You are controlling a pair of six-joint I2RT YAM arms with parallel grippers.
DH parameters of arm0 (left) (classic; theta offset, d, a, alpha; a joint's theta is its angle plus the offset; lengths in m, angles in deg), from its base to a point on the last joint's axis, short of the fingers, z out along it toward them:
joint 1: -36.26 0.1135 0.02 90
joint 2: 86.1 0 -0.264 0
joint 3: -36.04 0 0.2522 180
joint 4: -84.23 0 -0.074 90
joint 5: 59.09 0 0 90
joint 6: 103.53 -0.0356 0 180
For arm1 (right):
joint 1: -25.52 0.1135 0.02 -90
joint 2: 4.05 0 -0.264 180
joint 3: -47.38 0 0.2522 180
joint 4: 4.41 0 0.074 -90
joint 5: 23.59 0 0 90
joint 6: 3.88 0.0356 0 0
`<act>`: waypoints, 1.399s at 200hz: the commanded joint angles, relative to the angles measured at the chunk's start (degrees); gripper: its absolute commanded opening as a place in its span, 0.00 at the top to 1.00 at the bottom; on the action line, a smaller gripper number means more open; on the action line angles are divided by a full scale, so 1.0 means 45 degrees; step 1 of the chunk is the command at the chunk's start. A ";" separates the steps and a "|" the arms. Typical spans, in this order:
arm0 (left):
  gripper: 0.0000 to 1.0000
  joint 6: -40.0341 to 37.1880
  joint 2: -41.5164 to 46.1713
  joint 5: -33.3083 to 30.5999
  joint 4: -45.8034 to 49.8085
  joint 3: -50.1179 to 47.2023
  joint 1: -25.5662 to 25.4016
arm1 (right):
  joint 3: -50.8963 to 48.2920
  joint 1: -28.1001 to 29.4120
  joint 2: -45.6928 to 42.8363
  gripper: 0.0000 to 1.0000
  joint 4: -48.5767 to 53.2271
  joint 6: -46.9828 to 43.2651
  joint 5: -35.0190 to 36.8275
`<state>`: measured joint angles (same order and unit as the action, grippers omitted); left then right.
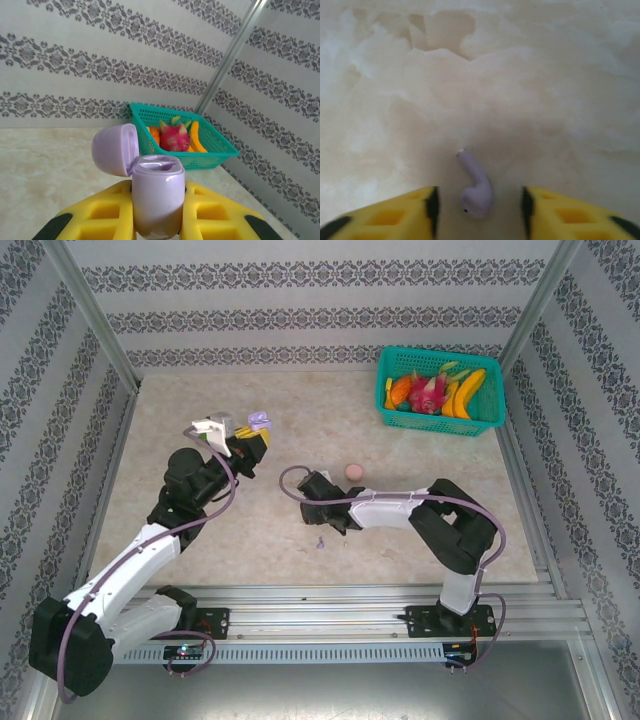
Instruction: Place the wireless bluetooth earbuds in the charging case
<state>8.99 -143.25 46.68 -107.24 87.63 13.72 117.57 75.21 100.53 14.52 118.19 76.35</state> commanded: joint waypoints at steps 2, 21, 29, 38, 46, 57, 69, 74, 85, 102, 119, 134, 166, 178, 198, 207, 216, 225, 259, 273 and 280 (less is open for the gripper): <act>1.00 -0.0289 0.0331 -0.0731 -0.0194 -0.0222 -0.0561 | -0.0335 -0.0299 -0.0912 0.42 -0.0097 0.0771 -0.0623; 1.00 -0.0224 0.0548 -0.1122 -0.0234 -0.0463 -0.0881 | -0.0499 -0.0624 -0.1388 0.36 -0.0010 0.1231 -0.0939; 1.00 -0.0205 0.0653 -0.1273 -0.0279 -0.0592 -0.0961 | -0.0593 -0.0762 -0.1523 0.35 -0.0045 0.1461 -0.1117; 1.00 -0.0114 0.0807 -0.1452 -0.0301 -0.0746 -0.1004 | -0.0673 -0.0877 -0.1577 0.35 -0.0089 0.1724 -0.1302; 1.00 -0.0060 0.0962 -0.1587 -0.0330 -0.0896 -0.1025 | -0.0731 -0.0951 -0.1569 0.34 -0.0130 0.1911 -0.1401; 1.00 -0.0008 0.1204 -0.1877 -0.0334 -0.1107 -0.1038 | -0.0728 -0.0984 -0.1440 0.34 -0.0174 0.2079 -0.1532; 1.00 -0.0078 0.1491 -0.2204 -0.0268 -0.1286 -0.1038 | -0.0712 -0.0984 -0.1265 0.34 -0.0287 0.2238 -0.1610; 1.00 -0.0146 0.1596 -0.2377 -0.0239 -0.1341 -0.1041 | -0.0718 -0.0973 -0.1187 0.34 -0.0364 0.2298 -0.1679; 1.00 -0.0243 0.1777 -0.2690 -0.0143 -0.1410 -0.1034 | -0.0673 -0.0969 -0.0976 0.34 -0.0513 0.2435 -0.1767; 1.00 -0.0363 0.1876 -0.2982 0.0028 -0.1329 -0.1035 | -0.0531 -0.0915 -0.0633 0.34 -0.0650 0.2520 -0.1851; 1.00 -0.0461 0.1728 -0.3128 0.0186 -0.1125 -0.1025 | -0.0269 -0.0813 -0.0215 0.34 -0.0649 0.2595 -0.2043; 1.00 -0.0526 0.1531 -0.3281 0.0273 -0.0943 -0.1029 | -0.0011 -0.0644 0.0105 0.35 -0.0622 0.2742 -0.2257; 1.00 -0.0761 0.1205 -0.3472 0.0222 -0.0753 -0.1025 | 0.0480 0.0138 0.0238 0.36 -0.0649 0.2969 -0.2587; 1.00 -0.0925 0.1100 -0.3598 0.0130 -0.0739 -0.1025 | 0.0658 0.0404 0.0238 0.38 -0.0769 0.2970 -0.2850; 1.00 -0.1180 0.0918 -0.3834 0.0101 -0.0603 -0.0974 | 0.0741 0.0569 -0.0016 0.40 -0.0984 0.2931 -0.3328; 1.00 -0.1296 0.0845 -0.3856 0.0100 -0.0528 -0.0916 | 0.0558 0.0569 -0.0330 0.41 -0.1058 0.2827 -0.3297; 1.00 -0.1314 0.0770 -0.3856 0.0103 -0.0476 -0.0808 | 0.0319 0.0539 -0.0748 0.41 -0.1092 0.2663 -0.3139; 1.00 -0.1300 0.0710 -0.3841 0.0084 -0.0423 -0.0691 | 0.0157 0.0486 -0.1101 0.42 -0.0948 0.2438 -0.2929; 1.00 -0.1071 0.0638 -0.3633 -0.0024 -0.0510 -0.0124 | 0.0101 0.0129 -0.1569 0.43 -0.0453 0.1027 -0.2412; 1.00 -0.1055 0.0669 -0.3561 0.0107 -0.0510 0.0037 | 0.0324 -0.0109 -0.1410 0.43 -0.0511 0.0364 -0.2590; 1.00 -0.1050 0.0698 -0.3544 0.0178 -0.0509 0.0078 | 0.0488 -0.0271 -0.1257 0.43 -0.0524 0.0097 -0.2741</act>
<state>4.71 -140.45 30.44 -106.37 83.91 12.82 118.40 75.82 94.21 11.32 125.06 63.87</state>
